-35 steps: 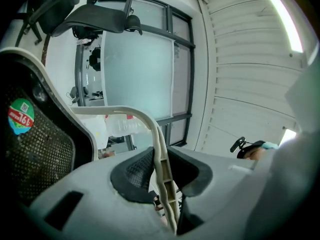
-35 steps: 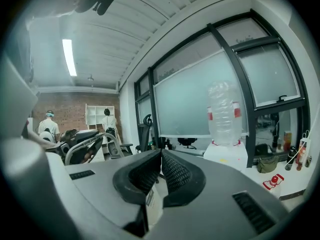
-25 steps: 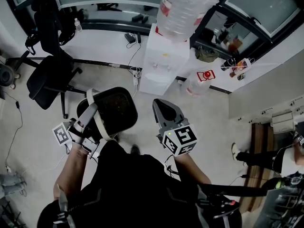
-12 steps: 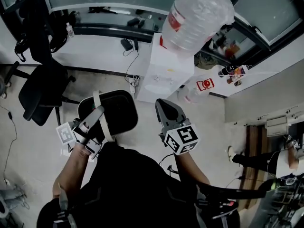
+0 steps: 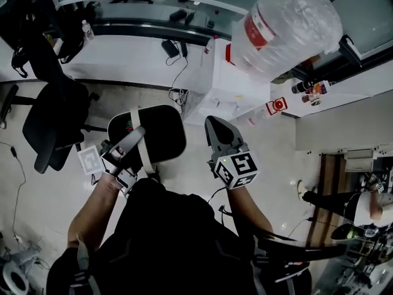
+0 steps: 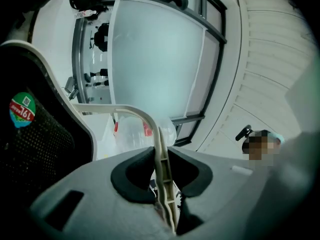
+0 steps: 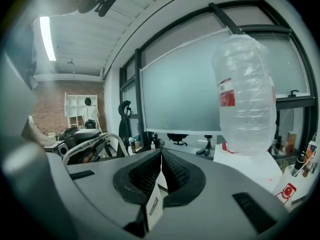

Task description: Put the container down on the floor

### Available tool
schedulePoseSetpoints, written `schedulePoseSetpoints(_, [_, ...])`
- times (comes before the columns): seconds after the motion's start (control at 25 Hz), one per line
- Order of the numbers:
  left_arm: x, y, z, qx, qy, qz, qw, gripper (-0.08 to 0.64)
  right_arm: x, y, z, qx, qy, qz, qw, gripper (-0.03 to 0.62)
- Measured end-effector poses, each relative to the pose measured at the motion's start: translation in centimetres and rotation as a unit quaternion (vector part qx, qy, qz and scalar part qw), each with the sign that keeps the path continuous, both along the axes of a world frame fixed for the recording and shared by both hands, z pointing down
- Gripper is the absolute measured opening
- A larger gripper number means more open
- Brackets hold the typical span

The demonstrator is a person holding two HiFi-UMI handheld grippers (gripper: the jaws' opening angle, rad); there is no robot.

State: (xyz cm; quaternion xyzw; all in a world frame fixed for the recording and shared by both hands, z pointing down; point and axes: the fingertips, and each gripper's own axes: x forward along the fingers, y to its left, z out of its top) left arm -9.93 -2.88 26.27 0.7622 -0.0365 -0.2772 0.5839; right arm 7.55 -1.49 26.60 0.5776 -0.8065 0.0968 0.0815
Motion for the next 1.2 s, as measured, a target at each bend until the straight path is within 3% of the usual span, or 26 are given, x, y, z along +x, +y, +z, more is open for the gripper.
schedulePoseSetpoints(0.2, [-0.4,-3.6,0.7,0.008,-0.011,0.030,0.9995,0.080,-1.7,-4.5,0.2,-0.003,-0.005,0.015,1.000,0.009])
schedulePoseSetpoints(0.4, [0.6,-5.0,1.3,0.011,-0.020,0.031,0.9992,0.080,-2.0,-5.6,0.6,-0.018,-0.002,0.021,1.000,0.009])
schedulePoseSetpoints(0.6, [1.8,-5.8,1.9,0.009,-0.027,0.026,0.9993,0.080,-0.4,-6.9,0.8,-0.027,-0.012,0.023,0.999,0.009])
schedulePoseSetpoints(0.8, [3.0,-6.8,2.4,0.009,-0.034,0.024,0.9991,0.080,4.3,-8.7,1.4,-0.025,-0.020,0.006,0.999,0.009])
schedulePoseSetpoints(1.2, [5.1,-9.0,3.2,0.011,-0.048,0.022,0.9986,0.080,2.7,-9.0,0.2,-0.034,-0.019,-0.015,0.999,0.009])
